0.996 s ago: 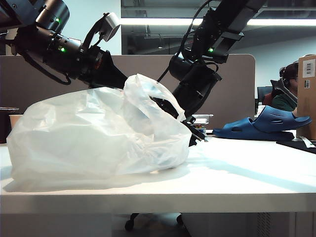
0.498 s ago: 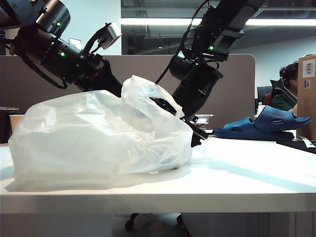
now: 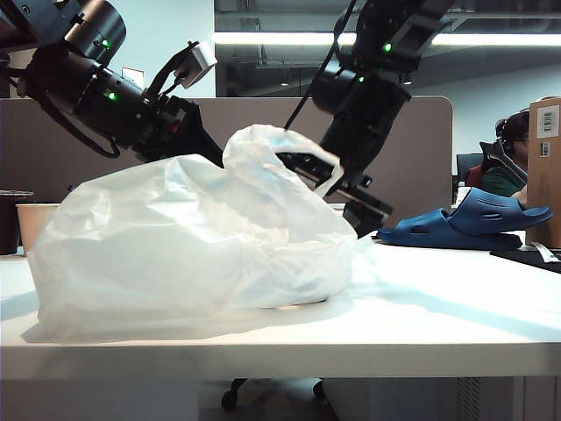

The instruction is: Put the power bank into the bag.

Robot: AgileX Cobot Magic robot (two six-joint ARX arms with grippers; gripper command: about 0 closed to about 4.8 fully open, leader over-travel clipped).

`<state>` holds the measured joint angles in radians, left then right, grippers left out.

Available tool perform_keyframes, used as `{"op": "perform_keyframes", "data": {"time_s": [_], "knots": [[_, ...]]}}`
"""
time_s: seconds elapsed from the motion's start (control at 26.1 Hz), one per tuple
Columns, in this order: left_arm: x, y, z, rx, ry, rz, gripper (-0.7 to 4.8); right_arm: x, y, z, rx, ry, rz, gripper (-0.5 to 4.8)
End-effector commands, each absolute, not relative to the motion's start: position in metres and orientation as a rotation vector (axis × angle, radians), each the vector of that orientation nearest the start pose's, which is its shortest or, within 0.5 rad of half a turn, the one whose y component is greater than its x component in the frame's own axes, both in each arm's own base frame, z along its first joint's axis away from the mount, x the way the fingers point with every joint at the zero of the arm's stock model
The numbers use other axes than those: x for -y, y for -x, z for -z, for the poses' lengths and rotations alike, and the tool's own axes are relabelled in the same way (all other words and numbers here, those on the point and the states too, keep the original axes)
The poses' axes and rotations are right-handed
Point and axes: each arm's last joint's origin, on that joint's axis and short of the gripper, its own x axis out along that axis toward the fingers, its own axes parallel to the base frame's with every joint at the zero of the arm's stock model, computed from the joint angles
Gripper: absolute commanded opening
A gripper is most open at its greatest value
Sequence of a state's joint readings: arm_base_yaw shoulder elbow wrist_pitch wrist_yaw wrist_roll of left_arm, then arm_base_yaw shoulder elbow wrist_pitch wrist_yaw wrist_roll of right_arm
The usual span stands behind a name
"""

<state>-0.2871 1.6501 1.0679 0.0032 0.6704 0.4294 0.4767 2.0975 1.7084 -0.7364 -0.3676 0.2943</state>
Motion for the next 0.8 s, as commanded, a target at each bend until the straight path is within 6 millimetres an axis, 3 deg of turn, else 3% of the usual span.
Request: {"op": "perform_keyframes", "data": {"time_s": [0.04, 0.46, 0.8], "knots": [[0.116, -0.334, -0.239, -0.356, -0.278, 1.027, 2.50, -0.204, -0.385, -0.219, -1.260, -0.150, -0.532, 4.63], [0.110, -0.318, -0.279, -0.243, -0.324, 0.954, 2.49, -0.175, -0.381, -0.238, -1.260, -0.057, -0.380, 4.63], [0.099, -0.304, -0.310, -0.187, -0.398, 0.703, 2.48, -0.143, -0.379, -0.267, -1.196, -0.077, -0.308, 4.60]]}}
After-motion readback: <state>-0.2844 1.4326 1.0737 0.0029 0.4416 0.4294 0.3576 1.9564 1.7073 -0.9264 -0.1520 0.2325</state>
